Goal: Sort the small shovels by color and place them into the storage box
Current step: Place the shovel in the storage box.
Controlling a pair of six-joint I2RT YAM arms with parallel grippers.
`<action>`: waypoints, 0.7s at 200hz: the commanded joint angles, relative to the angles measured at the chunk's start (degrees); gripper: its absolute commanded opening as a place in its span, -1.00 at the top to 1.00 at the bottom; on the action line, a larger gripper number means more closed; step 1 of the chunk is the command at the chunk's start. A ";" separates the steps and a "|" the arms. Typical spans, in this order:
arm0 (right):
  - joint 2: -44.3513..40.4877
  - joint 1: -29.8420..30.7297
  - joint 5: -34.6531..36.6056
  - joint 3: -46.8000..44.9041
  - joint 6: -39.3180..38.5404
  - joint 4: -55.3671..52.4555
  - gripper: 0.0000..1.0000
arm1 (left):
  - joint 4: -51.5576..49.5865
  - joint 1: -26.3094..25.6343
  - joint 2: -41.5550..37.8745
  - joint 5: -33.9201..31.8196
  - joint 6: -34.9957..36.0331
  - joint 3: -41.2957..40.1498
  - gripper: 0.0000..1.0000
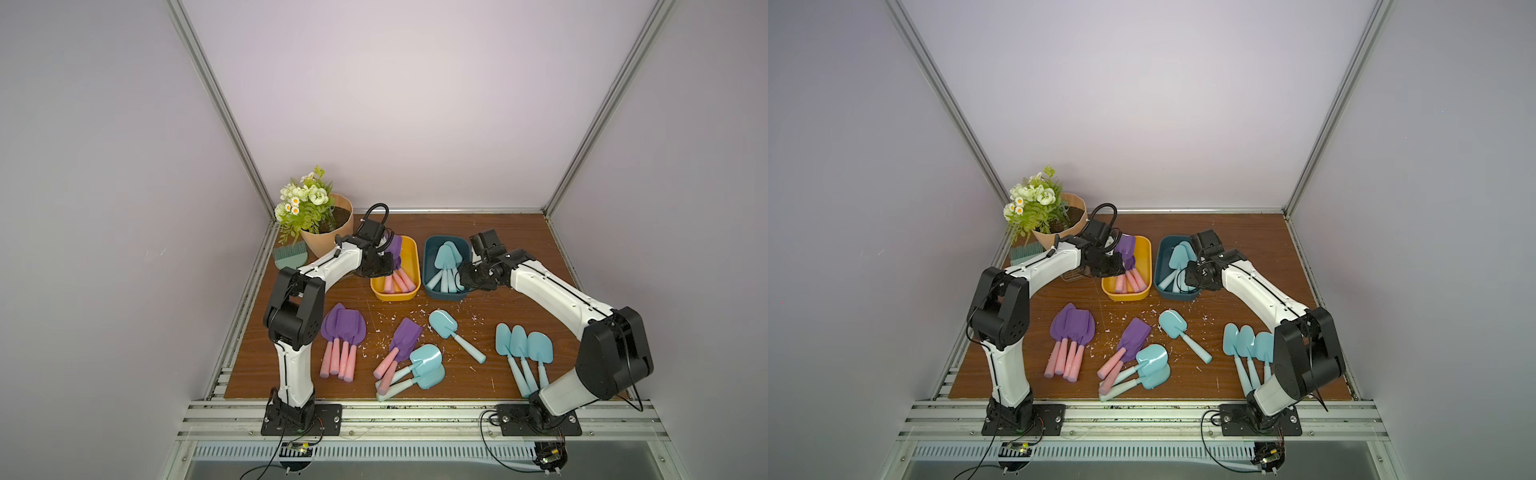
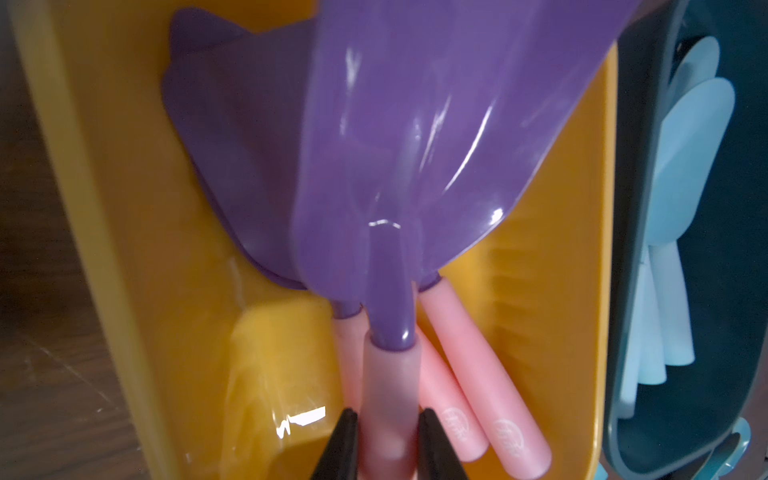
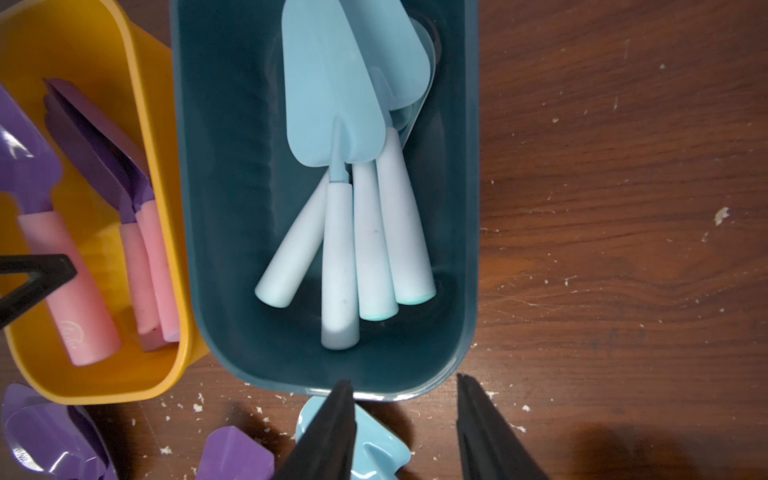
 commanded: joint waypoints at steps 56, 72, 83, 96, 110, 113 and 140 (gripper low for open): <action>-2.25 -0.32 -2.41 -3.42 -1.11 -1.07 0.11 | 1.79 0.88 0.03 -0.60 -3.35 -5.08 0.67; -2.37 -0.22 -4.07 -4.82 -1.00 -1.05 0.11 | 1.79 0.82 -0.54 -0.81 -3.84 -5.01 0.51; -2.83 -0.08 -5.49 -6.27 -0.65 -0.66 0.11 | 1.78 0.82 -0.82 -1.02 -4.11 -4.88 0.26; -3.56 0.29 -6.66 -8.02 -0.35 -0.10 0.10 | 1.80 0.82 -1.28 -0.84 -4.30 -4.73 0.19; -4.55 0.87 -7.44 -9.70 -0.20 0.08 0.10 | 1.80 0.82 -1.76 -0.40 -4.39 -4.41 0.07; -4.78 1.05 -7.48 -10.06 -0.23 -0.02 0.10 | 1.79 0.82 -1.88 -0.30 -4.37 -4.30 0.06; -7.44 3.28 -8.26 -13.70 -0.63 -0.83 0.08 | 1.79 0.82 -3.18 0.25 -4.21 -3.10 0.00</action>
